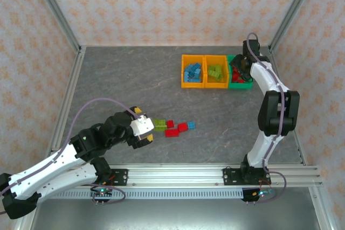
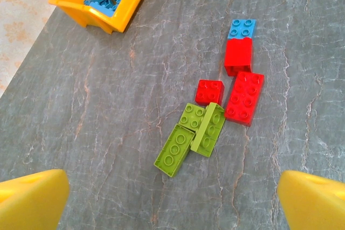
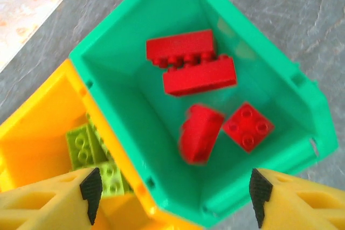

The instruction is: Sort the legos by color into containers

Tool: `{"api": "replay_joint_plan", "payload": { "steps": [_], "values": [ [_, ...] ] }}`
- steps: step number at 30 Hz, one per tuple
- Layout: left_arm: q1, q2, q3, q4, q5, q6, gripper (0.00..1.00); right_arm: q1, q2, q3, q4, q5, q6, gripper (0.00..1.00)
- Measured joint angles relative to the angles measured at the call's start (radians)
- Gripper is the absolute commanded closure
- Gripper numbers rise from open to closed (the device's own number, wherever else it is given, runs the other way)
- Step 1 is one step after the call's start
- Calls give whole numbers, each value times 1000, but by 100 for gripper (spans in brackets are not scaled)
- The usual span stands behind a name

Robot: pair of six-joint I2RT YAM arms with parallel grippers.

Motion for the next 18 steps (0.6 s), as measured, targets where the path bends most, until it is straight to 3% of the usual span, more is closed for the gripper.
{"api": "replay_joint_plan", "payload": {
  "steps": [5, 10, 18],
  "values": [
    [0, 0, 0, 1, 3, 0, 0, 55, -293, -219, -40, -71, -15, 22],
    [0, 3, 0, 2, 9, 0, 0, 318, -570, -411, -90, -96, -14, 22],
    [0, 20, 0, 2, 22, 0, 0, 692, -561, -604, -130, -88, 177, 22]
  ]
}}
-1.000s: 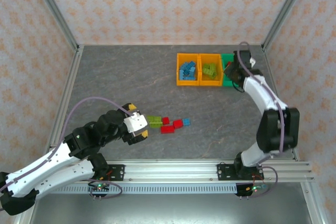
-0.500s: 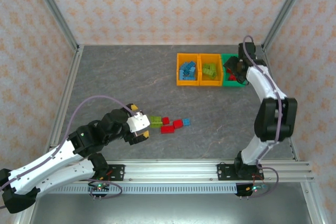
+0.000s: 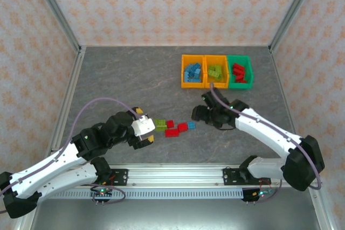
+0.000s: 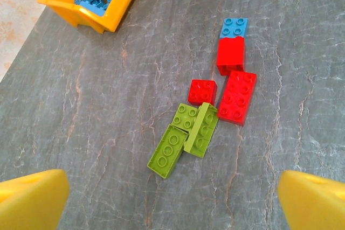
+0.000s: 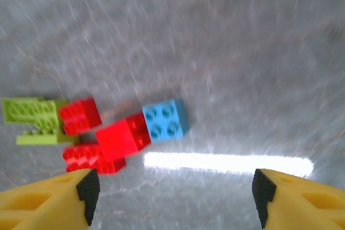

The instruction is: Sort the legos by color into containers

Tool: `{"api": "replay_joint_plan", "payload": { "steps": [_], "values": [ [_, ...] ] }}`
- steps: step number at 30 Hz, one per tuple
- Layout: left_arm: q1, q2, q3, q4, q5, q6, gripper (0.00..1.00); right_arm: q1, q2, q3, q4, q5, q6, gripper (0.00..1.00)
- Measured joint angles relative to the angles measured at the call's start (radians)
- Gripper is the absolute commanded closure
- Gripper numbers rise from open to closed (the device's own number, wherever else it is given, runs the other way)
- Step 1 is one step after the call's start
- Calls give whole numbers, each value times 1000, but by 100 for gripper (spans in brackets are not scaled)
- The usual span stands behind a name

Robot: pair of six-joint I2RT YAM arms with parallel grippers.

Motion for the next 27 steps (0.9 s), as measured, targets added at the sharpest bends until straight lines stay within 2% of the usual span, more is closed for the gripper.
{"api": "replay_joint_plan", "payload": {
  "steps": [4, 10, 19, 27],
  "values": [
    [0, 0, 0, 0, 0, 0, 0, 23, 84, -9, 7, 5, 215, 21],
    [0, 0, 0, 0, -10, 0, 0, 23, 221, 89, 3, 23, 469, 20],
    [0, -1, 0, 0, -26, 0, 0, 29, 428, 167, 15, -34, 665, 22],
    [0, -1, 0, 0, -26, 0, 0, 34, 494, 166, 15, -56, 742, 50]
  ]
}}
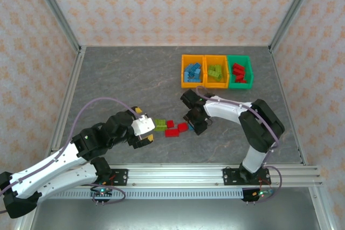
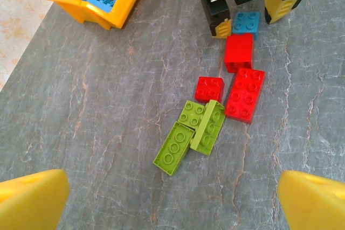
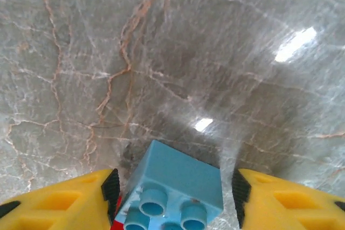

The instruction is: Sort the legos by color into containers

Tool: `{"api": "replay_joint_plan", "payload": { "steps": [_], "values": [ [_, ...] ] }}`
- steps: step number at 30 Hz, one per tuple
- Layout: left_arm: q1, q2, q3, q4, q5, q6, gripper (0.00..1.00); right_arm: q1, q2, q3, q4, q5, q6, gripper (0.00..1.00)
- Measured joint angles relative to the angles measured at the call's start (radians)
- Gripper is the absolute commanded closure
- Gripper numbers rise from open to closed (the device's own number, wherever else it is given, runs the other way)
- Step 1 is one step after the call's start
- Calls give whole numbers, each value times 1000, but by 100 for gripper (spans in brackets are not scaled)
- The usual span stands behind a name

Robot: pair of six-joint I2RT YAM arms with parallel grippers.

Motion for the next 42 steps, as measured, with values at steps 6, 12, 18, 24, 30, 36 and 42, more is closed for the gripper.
{"api": "replay_joint_plan", "payload": {
  "steps": [6, 12, 18, 24, 30, 36, 42],
  "values": [
    [0, -17, -1, 0, 0, 0, 0, 3, -23, -23, -13, 14, 30, 68],
    [0, -26, -1, 0, 0, 0, 0, 6, -95, -32, -23, 105, -19, 73],
    [0, -26, -1, 0, 0, 0, 0, 6, -233, 47, -42, 323, -273, 73],
    [0, -26, -1, 0, 0, 1, 0, -42, -259, 165, 68, 459, -686, 72],
    [0, -26, -2, 0, 0, 5, 0, -233, 35, 486, 95, 348, -919, 68],
    [0, -32, -13, 1, -3, 11, 0, -307, 385, 861, 23, 259, -1024, 34],
    [0, -39, -23, 4, -14, 25, 0, -325, 469, 1035, -97, 196, -1078, 29]
  ]
}}
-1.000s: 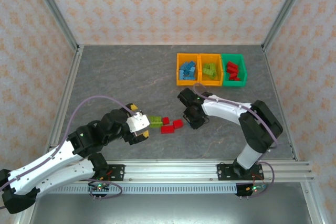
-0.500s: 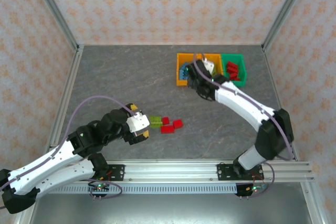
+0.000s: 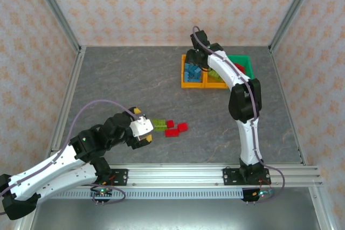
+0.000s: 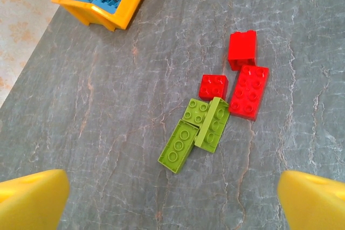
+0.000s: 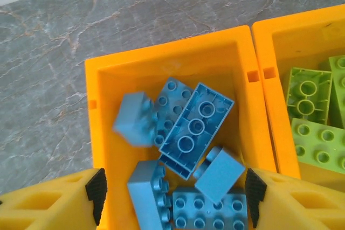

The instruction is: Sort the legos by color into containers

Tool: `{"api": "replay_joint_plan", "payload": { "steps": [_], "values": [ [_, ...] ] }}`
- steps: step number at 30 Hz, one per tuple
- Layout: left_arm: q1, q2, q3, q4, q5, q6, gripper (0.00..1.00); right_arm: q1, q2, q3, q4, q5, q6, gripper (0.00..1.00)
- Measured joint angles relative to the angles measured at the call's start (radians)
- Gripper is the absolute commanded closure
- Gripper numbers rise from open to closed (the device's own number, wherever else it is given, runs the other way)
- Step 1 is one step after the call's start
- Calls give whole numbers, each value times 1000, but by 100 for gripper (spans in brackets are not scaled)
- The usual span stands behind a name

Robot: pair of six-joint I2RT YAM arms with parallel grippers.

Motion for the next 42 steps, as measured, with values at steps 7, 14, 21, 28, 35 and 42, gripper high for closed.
{"api": "replay_joint_plan", "payload": {
  "steps": [7, 14, 21, 28, 35, 42],
  "values": [
    [0, 6, -3, 8, -16, -3, 0, 24, -408, -435, 32, -150, -16, 25],
    [2, 95, 50, -6, -47, -155, 0, 210, -874, -766, 28, -230, -41, 16],
    [10, 294, 262, -67, -174, -624, 7, 286, -1057, -1015, 27, -315, 6, 1],
    [123, 475, 249, -81, -140, -1030, 8, 286, -1044, -1077, 43, -272, 47, 1],
    [190, 644, 218, -49, -83, -1212, 10, 286, -984, -1051, 52, -230, 55, 1],
    [271, 770, 166, 34, -8, -1268, 10, 286, -981, -1051, 54, -212, 77, 1]
  ]
}}
